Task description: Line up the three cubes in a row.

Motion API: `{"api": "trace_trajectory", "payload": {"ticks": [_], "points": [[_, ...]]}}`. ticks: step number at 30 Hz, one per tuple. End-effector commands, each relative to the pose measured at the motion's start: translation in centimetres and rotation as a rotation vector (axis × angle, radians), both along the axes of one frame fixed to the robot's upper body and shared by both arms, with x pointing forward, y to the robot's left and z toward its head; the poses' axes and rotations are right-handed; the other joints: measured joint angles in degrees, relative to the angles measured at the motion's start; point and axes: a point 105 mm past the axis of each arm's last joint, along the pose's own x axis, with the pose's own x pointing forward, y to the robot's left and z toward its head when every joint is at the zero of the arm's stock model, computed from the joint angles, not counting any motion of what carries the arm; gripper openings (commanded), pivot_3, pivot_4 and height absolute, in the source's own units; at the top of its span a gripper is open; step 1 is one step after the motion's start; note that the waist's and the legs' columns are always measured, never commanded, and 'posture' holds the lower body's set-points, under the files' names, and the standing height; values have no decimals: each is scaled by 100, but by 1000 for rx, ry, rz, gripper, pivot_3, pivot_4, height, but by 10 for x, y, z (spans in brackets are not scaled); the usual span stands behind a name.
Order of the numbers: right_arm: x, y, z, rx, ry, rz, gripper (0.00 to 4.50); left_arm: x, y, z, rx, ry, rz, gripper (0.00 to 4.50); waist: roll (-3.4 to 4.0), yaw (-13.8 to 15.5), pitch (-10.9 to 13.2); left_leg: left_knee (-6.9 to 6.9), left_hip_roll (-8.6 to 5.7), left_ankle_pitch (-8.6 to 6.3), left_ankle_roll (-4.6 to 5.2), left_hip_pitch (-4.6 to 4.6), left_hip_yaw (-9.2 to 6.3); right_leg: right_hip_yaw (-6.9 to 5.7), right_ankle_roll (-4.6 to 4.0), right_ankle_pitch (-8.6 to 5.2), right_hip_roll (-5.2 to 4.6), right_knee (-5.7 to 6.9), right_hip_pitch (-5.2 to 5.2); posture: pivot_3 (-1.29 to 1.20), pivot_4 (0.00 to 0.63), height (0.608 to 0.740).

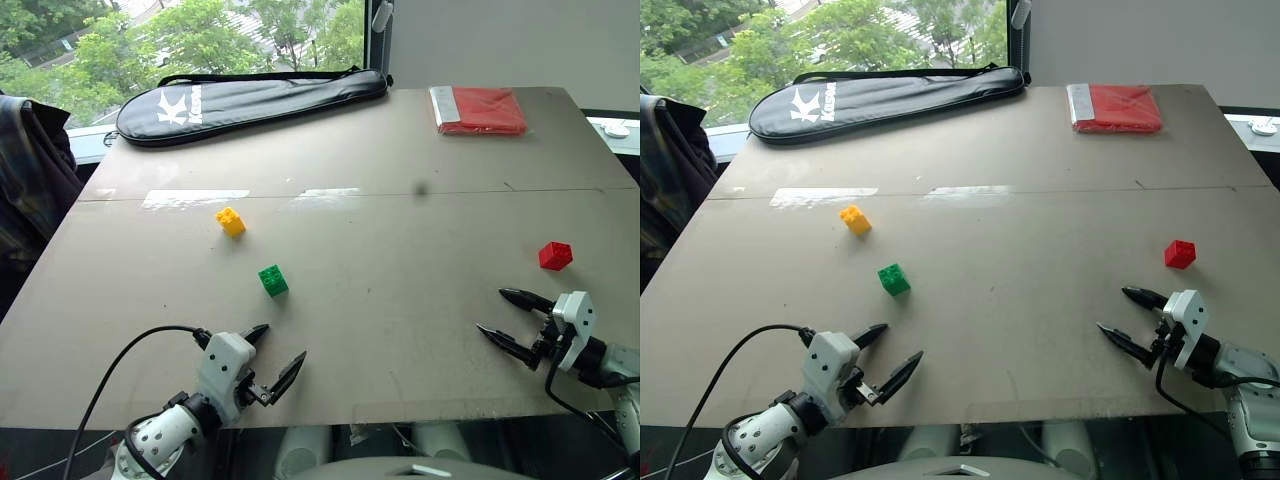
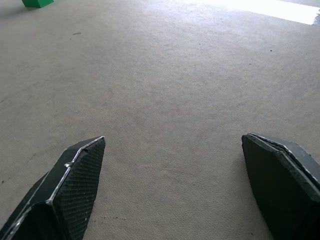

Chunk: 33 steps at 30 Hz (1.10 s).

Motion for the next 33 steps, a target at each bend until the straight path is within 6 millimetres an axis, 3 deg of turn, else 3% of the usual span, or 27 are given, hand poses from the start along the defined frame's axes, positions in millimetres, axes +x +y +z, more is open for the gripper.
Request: {"api": "trace_trajectory", "payload": {"ticks": [1,11,29,33], "points": [[-2,4,4,8,-10,12,4500,-5,-7,-10,-6,58,-37,4442,0,2,0,0,0,0,0,0,0,0,0,0,0,0,0,0,150,700],[-8,4,7,8,-16,-15,4500,6,-8,-3,-16,46,-75,4442,1,38,0,3,0,1,0,-1,-3,1,-1,1,7,2,1,0,150,700],[-14,-13,13,1,-32,-84,4500,11,-13,-7,-22,49,-148,4442,21,43,-13,8,-2,1,1,4,-2,5,-1,2,9,4,9,0,150,700],[-11,-23,24,55,-86,-209,4500,13,-21,2,-17,30,-219,4442,23,40,-14,8,-2,1,1,4,-2,7,-1,2,10,5,9,0,150,700]]}}
